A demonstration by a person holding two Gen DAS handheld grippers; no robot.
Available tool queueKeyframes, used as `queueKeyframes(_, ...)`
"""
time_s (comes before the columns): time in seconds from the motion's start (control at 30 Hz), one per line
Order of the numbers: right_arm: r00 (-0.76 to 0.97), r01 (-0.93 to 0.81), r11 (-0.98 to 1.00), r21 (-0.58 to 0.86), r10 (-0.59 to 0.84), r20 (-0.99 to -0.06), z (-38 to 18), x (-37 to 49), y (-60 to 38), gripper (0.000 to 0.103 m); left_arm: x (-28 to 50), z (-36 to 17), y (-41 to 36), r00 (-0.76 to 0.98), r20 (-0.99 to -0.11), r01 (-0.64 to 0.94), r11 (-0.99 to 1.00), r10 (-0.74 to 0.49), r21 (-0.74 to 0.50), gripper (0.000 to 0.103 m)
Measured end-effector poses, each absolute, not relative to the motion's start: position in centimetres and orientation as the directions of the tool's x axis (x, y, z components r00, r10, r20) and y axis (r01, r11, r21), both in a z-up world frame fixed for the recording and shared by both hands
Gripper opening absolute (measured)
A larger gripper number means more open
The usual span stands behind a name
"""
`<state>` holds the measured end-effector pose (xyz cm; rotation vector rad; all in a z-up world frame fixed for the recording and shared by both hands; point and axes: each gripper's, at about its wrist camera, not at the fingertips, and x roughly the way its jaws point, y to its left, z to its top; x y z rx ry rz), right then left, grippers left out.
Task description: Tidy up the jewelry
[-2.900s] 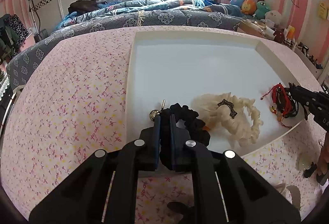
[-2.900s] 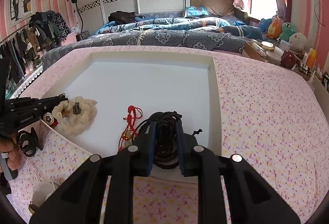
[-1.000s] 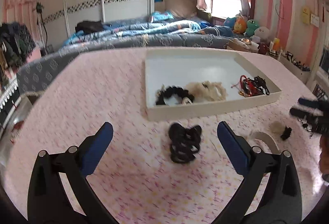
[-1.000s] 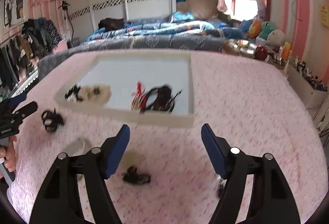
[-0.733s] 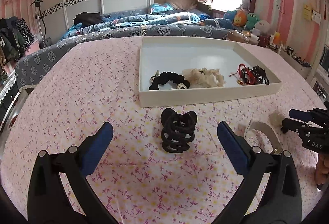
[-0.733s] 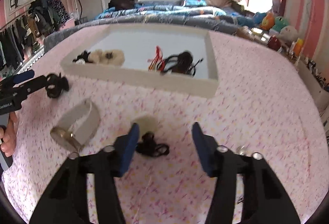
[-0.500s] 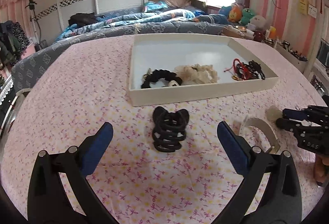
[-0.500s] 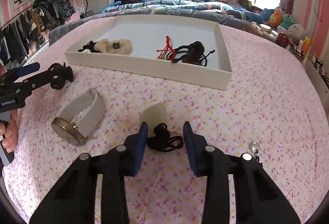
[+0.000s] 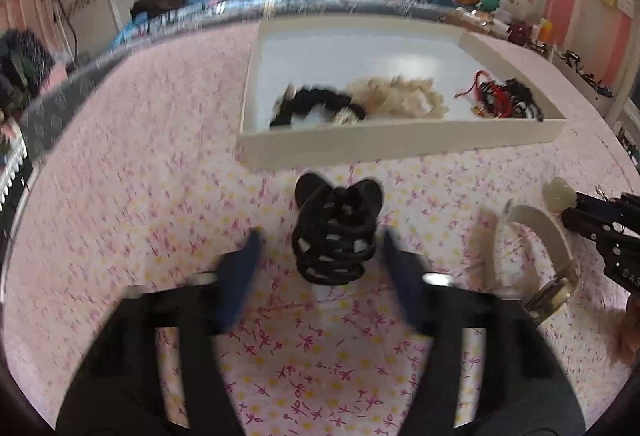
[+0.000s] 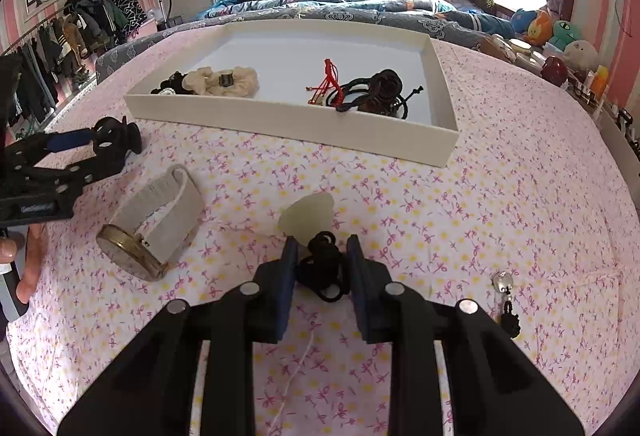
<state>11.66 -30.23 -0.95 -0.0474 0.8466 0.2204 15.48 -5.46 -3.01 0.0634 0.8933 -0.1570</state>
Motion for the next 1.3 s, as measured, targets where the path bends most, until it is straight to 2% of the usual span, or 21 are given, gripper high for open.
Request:
queueKeyframes(0.13,0.639,-0.212,0.976,0.056,0.182,-0.747,-0.9,11.7,-30.3,0.026,15.5,-3.2,-5.8,0.618,-0.78,0.169,0.985,-0.096,0.013,0.047)
queueKeyframes(0.27,0.64,-0.212,0.976,0.051,0.178,-0.747,-0.9,11.7,-30.2,0.026,15.4,-3.0,-5.6,0.622,-0.775,0.177,0.984,-0.109,0.003,0.034)
queueKeyframes(0.6,0.659,-0.226,0.974,0.009,0.16,-0.735,-0.7,11.1,-29.7,0.017,13.6,-1.9,-5.1,0.668,-0.728,0.191,0.981,-0.153,-0.03,0.034)
queueKeyframes(0.8,0.678,-0.208,0.978,0.028,0.165,-0.717,-0.3,10.7,-30.2,0.017,12.7,-1.1,-3.8,0.705,-0.693,0.16,0.986,-0.153,-0.055,0.034)
queueKeyframes(1.0,0.706,-0.19,0.981,0.048,0.171,-0.687,0.3,10.6,-30.9,0.017,12.3,-0.3,-3.8,0.722,-0.679,0.154,0.988,-0.134,-0.031,0.034)
queueKeyframes(1.3,0.781,-0.184,0.983,-0.01,0.14,-0.609,5.2,11.2,-30.5,0.017,13.2,5.4,-4.3,0.789,-0.603,0.15,0.989,-0.12,-0.001,0.034)
